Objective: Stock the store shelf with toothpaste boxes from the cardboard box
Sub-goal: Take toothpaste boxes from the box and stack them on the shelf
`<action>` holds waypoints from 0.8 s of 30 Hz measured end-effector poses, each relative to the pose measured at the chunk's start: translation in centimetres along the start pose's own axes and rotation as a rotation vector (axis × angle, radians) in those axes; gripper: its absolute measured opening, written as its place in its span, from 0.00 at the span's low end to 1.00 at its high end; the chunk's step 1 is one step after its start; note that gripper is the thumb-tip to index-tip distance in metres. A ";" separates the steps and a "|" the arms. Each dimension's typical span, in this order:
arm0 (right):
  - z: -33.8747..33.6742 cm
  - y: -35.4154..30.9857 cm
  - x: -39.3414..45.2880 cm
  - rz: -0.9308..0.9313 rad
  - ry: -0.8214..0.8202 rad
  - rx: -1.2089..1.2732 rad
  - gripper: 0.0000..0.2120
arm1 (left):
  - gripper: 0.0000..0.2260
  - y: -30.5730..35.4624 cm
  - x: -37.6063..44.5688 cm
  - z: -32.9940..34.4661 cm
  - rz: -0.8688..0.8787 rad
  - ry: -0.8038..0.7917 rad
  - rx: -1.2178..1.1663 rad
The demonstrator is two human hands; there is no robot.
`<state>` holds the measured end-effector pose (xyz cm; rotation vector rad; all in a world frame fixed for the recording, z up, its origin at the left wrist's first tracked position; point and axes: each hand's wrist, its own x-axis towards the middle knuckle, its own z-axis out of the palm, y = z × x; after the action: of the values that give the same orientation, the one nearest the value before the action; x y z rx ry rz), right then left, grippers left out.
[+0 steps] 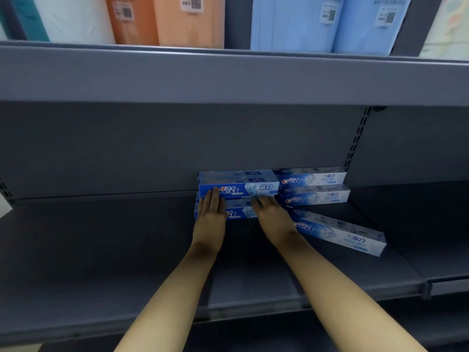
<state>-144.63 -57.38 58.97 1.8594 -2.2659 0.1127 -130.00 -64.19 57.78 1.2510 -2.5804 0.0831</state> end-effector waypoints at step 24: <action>-3.1 7.1 -6.8 -0.020 0.018 -0.085 0.28 | 0.23 10.5 -0.1 -1.5 0.291 0.131 -0.077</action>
<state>-149.98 -48.78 61.07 1.8300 -2.2039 0.0288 -137.81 -57.31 59.90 0.8086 -2.6046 0.1163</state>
